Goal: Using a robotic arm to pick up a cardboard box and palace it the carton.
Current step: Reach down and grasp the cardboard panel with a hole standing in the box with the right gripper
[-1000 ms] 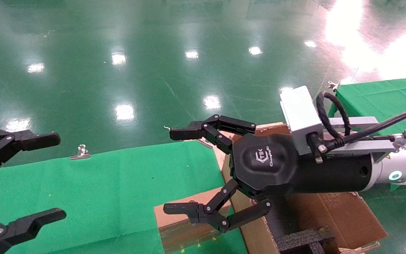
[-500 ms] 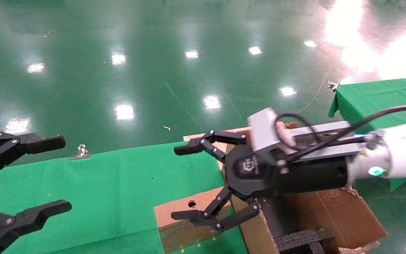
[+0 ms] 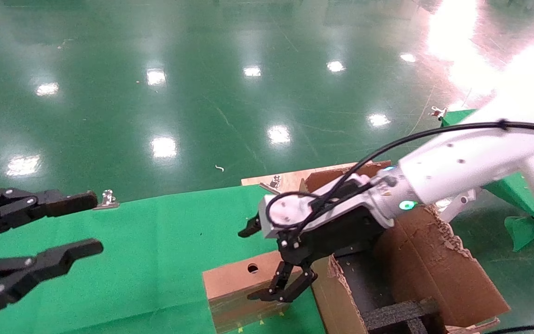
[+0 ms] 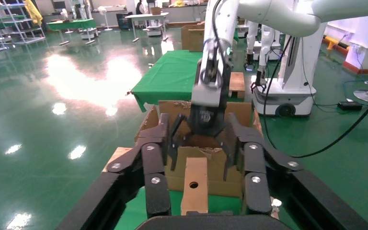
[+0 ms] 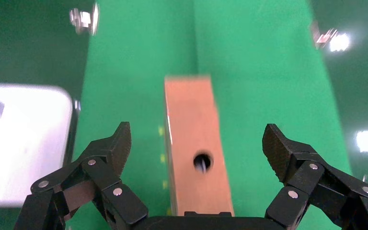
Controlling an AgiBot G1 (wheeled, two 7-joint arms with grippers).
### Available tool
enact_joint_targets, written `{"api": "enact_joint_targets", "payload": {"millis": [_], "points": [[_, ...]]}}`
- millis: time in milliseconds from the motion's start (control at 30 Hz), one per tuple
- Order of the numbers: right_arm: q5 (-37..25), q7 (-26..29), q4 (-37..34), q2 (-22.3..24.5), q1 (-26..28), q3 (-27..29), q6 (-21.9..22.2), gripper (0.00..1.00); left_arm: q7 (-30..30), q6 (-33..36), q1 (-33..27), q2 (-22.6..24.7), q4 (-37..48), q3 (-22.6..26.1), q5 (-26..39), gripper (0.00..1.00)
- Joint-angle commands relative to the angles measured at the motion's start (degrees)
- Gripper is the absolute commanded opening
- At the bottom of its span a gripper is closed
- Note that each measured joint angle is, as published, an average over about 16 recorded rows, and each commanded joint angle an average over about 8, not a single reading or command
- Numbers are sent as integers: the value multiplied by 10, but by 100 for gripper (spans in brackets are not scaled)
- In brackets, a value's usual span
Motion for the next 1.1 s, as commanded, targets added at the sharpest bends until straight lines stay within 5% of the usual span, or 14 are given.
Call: {"api": "enact_joint_targets", "payload": {"millis": [33, 333, 533, 600, 800, 867, 1100], "points": [[-19, -8, -19, -17, 18, -29, 0, 100, 0, 0, 0, 0, 0, 0, 0, 0], [-83, -61, -96, -84, 78, -140, 1, 100, 0, 0, 0, 0, 0, 0, 0, 3], [-93, -92, -130, -108, 99, -183, 2, 100, 0, 0, 0, 0, 0, 0, 0, 76], [-94, -98, -137, -114, 105, -193, 2, 81, 0, 0, 0, 0, 0, 0, 0, 98], [-93, -104, -147, -121, 112, -204, 1, 6, 0, 0, 0, 0, 0, 0, 0, 100], [-93, -103, -145, -120, 111, -203, 1, 0, 0, 0, 0, 0, 0, 0, 0, 100], [-92, -101, -141, -117, 107, -197, 1, 0, 0, 0, 0, 0, 0, 0, 0, 100]]}}
